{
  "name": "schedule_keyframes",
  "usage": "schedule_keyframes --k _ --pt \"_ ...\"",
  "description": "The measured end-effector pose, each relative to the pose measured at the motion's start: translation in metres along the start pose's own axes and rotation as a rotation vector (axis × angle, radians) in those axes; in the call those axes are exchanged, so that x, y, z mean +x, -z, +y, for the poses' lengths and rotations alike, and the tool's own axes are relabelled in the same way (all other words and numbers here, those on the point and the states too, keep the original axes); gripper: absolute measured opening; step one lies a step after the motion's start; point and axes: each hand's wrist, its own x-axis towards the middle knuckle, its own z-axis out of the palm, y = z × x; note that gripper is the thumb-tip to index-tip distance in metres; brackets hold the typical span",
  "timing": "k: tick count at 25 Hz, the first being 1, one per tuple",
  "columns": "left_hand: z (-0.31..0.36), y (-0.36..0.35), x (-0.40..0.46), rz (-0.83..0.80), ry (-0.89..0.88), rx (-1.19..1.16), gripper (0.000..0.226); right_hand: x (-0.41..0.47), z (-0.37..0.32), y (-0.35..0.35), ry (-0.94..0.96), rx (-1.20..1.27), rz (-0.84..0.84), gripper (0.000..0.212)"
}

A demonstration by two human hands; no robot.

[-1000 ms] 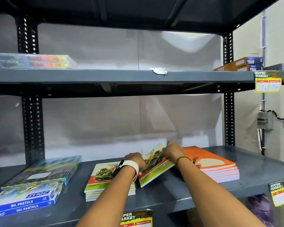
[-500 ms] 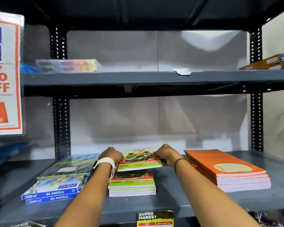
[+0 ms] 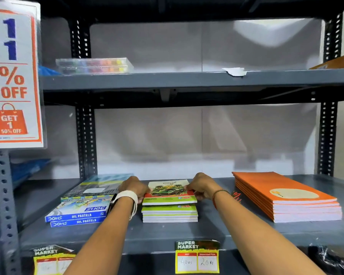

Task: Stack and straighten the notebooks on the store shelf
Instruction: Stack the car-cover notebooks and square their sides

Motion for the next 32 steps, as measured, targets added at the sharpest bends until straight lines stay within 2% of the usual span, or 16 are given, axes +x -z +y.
schedule_keyframes --k 5,12,14,15,17,20,23,26,29,32 --pt "-0.007 -0.007 0.001 0.015 -0.013 -0.065 0.029 0.003 0.007 -0.004 0.023 -0.094 0.035 0.024" --pt "-0.018 -0.014 0.007 -0.047 0.059 -0.241 0.025 -0.003 0.011 -0.005 0.063 -0.212 0.096 0.027" --pt "-0.023 -0.018 0.010 -0.116 0.094 -0.356 0.022 0.001 0.020 -0.003 0.064 -0.026 0.080 0.024" --pt "-0.024 -0.020 0.010 -0.163 0.113 -0.489 0.020 0.003 0.027 -0.001 0.056 0.181 0.076 0.024" --pt "-0.028 -0.025 0.012 -0.238 0.140 -0.821 0.023 0.010 0.043 0.002 0.003 0.628 0.092 0.041" --pt "-0.030 -0.030 0.019 -0.308 0.148 -1.100 0.064 0.020 0.058 0.009 -0.100 0.902 0.171 0.067" --pt "-0.024 -0.032 0.025 -0.374 0.154 -1.202 0.076 0.025 0.053 0.005 -0.106 0.979 0.067 0.081" --pt "-0.015 -0.031 0.027 -0.436 0.139 -1.186 0.080 0.036 0.043 -0.007 -0.060 0.902 -0.060 0.089" --pt "-0.014 -0.033 0.026 -0.447 0.138 -1.146 0.082 0.044 0.036 -0.023 -0.075 0.824 -0.271 0.096" --pt "-0.013 -0.035 0.028 -0.407 0.169 -1.081 0.080 0.045 0.030 -0.035 -0.150 0.764 -0.361 0.095"
